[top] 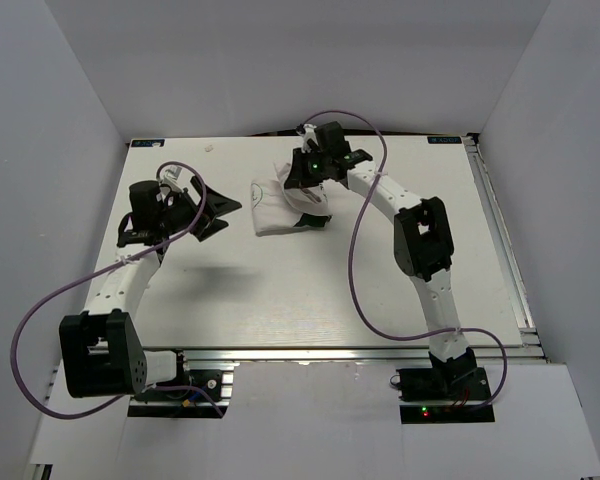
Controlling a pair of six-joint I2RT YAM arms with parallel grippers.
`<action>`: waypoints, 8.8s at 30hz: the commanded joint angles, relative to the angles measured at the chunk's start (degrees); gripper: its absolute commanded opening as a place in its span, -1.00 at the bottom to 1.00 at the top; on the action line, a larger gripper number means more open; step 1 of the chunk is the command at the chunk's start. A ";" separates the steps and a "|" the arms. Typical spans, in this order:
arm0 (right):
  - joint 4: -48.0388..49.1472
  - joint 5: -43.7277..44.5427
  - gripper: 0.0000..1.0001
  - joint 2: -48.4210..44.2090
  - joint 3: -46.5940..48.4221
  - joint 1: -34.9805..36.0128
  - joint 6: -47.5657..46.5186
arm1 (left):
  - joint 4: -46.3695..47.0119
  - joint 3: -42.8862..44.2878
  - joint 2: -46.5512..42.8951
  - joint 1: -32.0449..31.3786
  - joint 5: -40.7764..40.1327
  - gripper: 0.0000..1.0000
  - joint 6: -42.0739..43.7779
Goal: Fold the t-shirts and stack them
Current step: Fold the tshirt
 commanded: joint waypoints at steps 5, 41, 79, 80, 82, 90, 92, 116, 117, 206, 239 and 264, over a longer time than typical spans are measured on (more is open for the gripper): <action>4.76 2.75 -1.00 2.82 3.14 1.80 3.98 | -1.38 -1.11 -3.68 0.29 -0.44 0.96 0.27; 18.56 -17.29 0.79 -4.73 2.98 4.09 4.88 | -6.92 0.21 -6.85 1.26 -2.72 0.96 2.73; 11.88 -24.32 0.72 -28.20 -33.95 -13.05 -35.83 | 6.00 11.71 26.72 -20.63 -30.32 0.42 -14.59; 11.97 -24.32 0.72 -28.64 -34.39 -13.05 -35.57 | 6.00 12.15 28.12 -20.54 -30.15 0.41 -14.67; 12.15 -24.23 0.72 -28.82 -34.74 -13.40 -35.57 | 5.91 12.86 29.18 -20.63 -29.45 0.33 -15.02; 12.76 -24.32 0.72 -28.82 -35.45 -14.81 -33.72 | 5.21 14.70 30.59 -20.89 -29.79 0.24 -14.94; 12.85 -24.41 0.72 -28.64 -35.45 -14.81 -33.54 | 5.29 14.88 31.12 -20.98 -29.71 0.23 -14.94; 13.47 -24.85 0.72 -29.61 -36.76 -15.52 -32.31 | 9.43 15.85 33.32 -21.77 -27.16 -0.57 -14.59; 13.38 -24.85 0.72 -29.61 -36.85 -15.52 -32.40 | 9.43 15.76 32.88 -21.77 -27.16 -0.60 -14.59; 8.81 -18.52 -0.27 -0.61 -21.56 -7.17 -12.27 | -2.99 10.80 18.29 -11.93 -19.73 0.96 19.70; 8.19 -19.22 -0.25 -0.34 -21.12 -7.17 -12.45 | 53.11 -17.46 24.17 -13.77 -26.63 0.10 -27.41; 8.46 -19.13 -0.25 -0.43 -20.77 -7.25 -12.27 | 55.13 -15.09 31.56 -15.79 -30.06 0.16 -45.79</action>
